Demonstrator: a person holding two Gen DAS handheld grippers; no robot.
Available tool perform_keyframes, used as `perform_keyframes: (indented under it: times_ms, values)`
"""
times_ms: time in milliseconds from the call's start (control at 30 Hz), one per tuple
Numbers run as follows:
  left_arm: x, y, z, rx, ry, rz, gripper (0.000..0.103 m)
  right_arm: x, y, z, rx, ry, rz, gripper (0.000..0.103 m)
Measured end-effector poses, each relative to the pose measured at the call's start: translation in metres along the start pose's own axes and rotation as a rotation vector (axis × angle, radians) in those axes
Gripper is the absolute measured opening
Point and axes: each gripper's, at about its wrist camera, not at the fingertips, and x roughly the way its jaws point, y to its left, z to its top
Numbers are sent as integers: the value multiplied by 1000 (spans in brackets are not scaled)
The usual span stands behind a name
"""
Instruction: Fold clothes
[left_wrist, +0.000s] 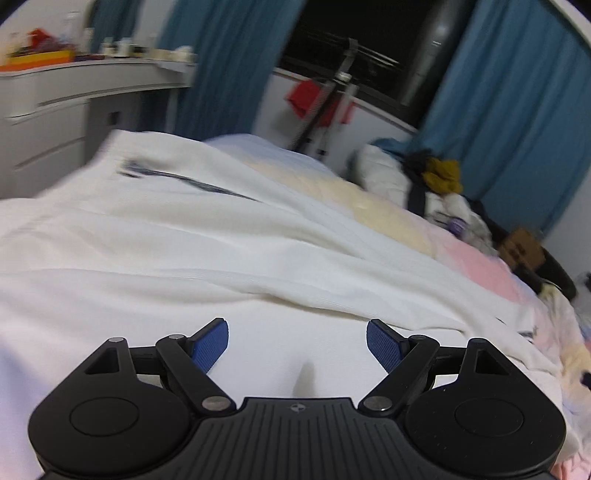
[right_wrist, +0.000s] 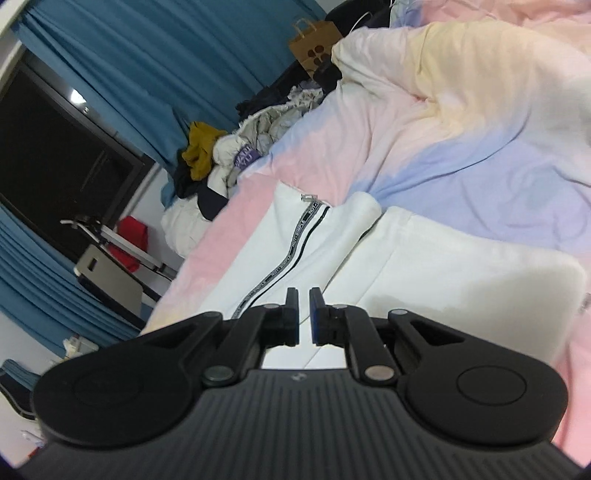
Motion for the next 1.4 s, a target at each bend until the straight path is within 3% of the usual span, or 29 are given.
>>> perform_keyframes:
  times_ms: [233,467,600,733,900,1033,1100,1333,1400]
  values:
    - [-51,46,12,-56,-41,231,84,-25,-29,-13,83,88,-5,10]
    - [-62,81,11,-253,-51,228,86,-45,-45,-29,161,122,5,10]
    - [-64,102,3,-399,-62,160,87,-50,-47,-28,179,66,-48,10]
    - [-69,140,-8,-625,-89,71,87,-62,-60,-24,256,-41,-166,11]
    - [-77,173,-23,-815,-91,28,87,-81,-85,-21,398,-170,-261,38]
    - [-72,181,-26,-841,-74,23,87,-87,-94,-25,464,-224,-313,57]
    - [-66,183,-24,-829,-59,20,86,-87,-97,-28,480,-233,-320,72]
    - [-45,192,-15,-808,-30,-7,81,-82,-104,-31,527,-224,-353,74]
    - [-36,196,-14,-823,-19,-12,81,-70,-109,-32,549,-169,-321,74]
